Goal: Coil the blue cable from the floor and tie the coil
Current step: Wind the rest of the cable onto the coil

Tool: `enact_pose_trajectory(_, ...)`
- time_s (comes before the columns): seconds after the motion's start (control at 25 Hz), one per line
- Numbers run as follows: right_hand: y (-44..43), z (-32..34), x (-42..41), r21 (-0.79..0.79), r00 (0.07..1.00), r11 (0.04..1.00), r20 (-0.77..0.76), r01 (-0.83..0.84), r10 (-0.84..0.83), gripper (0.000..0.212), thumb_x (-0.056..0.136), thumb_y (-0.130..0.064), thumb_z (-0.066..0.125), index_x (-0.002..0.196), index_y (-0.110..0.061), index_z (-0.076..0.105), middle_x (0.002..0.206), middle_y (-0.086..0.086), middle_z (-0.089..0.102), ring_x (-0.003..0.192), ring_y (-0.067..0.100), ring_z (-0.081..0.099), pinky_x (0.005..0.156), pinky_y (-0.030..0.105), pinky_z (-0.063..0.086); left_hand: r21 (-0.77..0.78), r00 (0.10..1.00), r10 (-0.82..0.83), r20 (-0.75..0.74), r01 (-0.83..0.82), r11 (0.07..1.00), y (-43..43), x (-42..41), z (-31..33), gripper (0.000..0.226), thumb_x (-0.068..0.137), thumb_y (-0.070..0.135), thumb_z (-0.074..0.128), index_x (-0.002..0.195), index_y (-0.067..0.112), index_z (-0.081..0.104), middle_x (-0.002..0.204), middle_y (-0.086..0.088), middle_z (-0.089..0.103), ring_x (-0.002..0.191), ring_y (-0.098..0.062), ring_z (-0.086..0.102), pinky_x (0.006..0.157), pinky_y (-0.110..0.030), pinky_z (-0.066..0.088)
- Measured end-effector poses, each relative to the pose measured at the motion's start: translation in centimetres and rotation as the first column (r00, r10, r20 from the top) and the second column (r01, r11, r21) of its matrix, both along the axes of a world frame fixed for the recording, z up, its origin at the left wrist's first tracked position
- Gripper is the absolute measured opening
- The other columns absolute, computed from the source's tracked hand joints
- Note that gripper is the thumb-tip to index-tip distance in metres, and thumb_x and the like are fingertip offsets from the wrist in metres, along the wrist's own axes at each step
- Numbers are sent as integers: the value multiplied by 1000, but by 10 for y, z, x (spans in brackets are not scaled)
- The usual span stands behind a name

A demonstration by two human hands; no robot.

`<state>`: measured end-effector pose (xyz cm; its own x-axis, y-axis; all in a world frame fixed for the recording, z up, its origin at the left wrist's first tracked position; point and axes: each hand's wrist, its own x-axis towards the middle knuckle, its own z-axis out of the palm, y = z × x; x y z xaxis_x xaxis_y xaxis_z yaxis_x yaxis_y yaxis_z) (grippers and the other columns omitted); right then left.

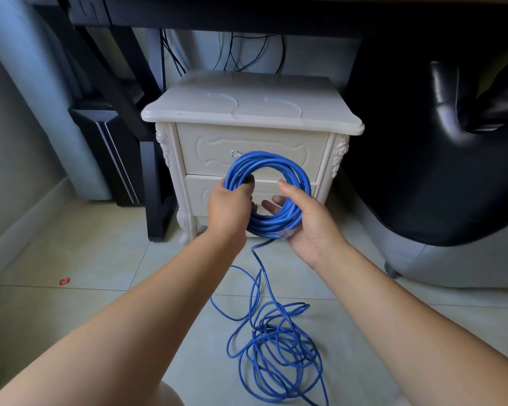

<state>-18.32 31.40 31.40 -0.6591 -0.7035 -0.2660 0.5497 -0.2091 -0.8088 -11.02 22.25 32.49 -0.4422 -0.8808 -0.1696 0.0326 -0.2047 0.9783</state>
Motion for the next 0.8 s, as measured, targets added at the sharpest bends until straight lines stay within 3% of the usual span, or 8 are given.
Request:
enact_pose_trajectory(0.04, 1, 1, -1, 26, 999, 999, -17, 37, -36, 20, 84, -15, 72, 100, -12, 59, 72, 1, 56, 80, 20, 65, 76, 42, 60, 33, 1000, -26, 3, 26, 999, 4, 0, -3, 10, 93, 19, 59, 85, 17, 54, 60, -1, 49, 55, -16, 51, 56, -27, 44)
enact_pose_trajectory(0.12, 3, 2, -6, 102, 990, 989, -94, 111, -102, 13, 85, -6, 66, 91, -13, 57, 58, -1, 48, 61, 14, 55, 55, 33, 56, 94, 992, -123, -6, 123, 988, 6, 2, -5, 9, 92, 15, 61, 85, 16, 55, 64, -2, 55, 59, -18, 57, 62, -30, 49)
enact_pose_trajectory(0.28, 4, 6, -16, 173, 971, 968, -185, 181, -149, 22, 81, 4, 56, 87, -17, 56, 50, 1, 41, 47, 15, 42, 57, 31, 46, 100, 942, -332, 46, 326, 940, -6, 9, 0, 19, 85, 19, 72, 101, 17, 63, 90, -4, 72, 84, -17, 72, 80, -35, 56)
enact_pose_trajectory(0.4, 8, 9, -22, 242, 938, 965, -348, 98, -8, 26, 78, 6, 56, 91, -17, 56, 49, -1, 44, 45, 14, 42, 55, 31, 39, -199, 913, -382, 146, 405, 892, -16, 12, 3, 43, 79, 13, 75, 116, 27, 61, 103, 0, 72, 93, -16, 70, 83, -34, 53)
enact_pose_trajectory(0.52, 13, 16, -24, 436, 769, 900, -578, 7, 274, 34, 76, 3, 61, 103, -16, 59, 49, -5, 50, 48, 16, 46, 53, 29, 42, -421, 830, -470, 299, 557, 716, -22, 16, 4, 57, 77, 3, 69, 125, 32, 58, 107, 2, 70, 90, -12, 69, 85, -28, 53)
enact_pose_trajectory(0.64, 13, 20, -21, 533, 656, 846, -639, 3, 401, 36, 74, 0, 64, 103, -20, 59, 57, -5, 52, 52, 15, 47, 53, 26, 42, -422, 780, -447, 438, 617, 664, -19, 15, 3, 39, 83, 8, 65, 118, 25, 63, 96, 0, 71, 77, -15, 66, 72, -29, 57)
enact_pose_trajectory(0.72, 13, 20, -19, 520, 691, 854, -610, -20, 387, 36, 77, -3, 68, 106, -22, 60, 64, -3, 56, 57, 15, 50, 57, 27, 45, -408, 796, -408, 446, 587, 699, -15, 13, 2, 22, 86, 12, 64, 107, 19, 66, 91, -5, 69, 75, -17, 63, 62, -28, 57)
enact_pose_trajectory(0.8, 15, 19, -22, 411, 784, 905, -524, -110, 333, 41, 81, -13, 73, 118, -24, 58, 73, -1, 63, 63, 14, 57, 66, 27, 52, -437, 838, -343, 425, 522, 733, -17, 9, 1, 14, 88, 12, 62, 101, 14, 66, 85, -7, 67, 70, -18, 59, 57, -28, 55)
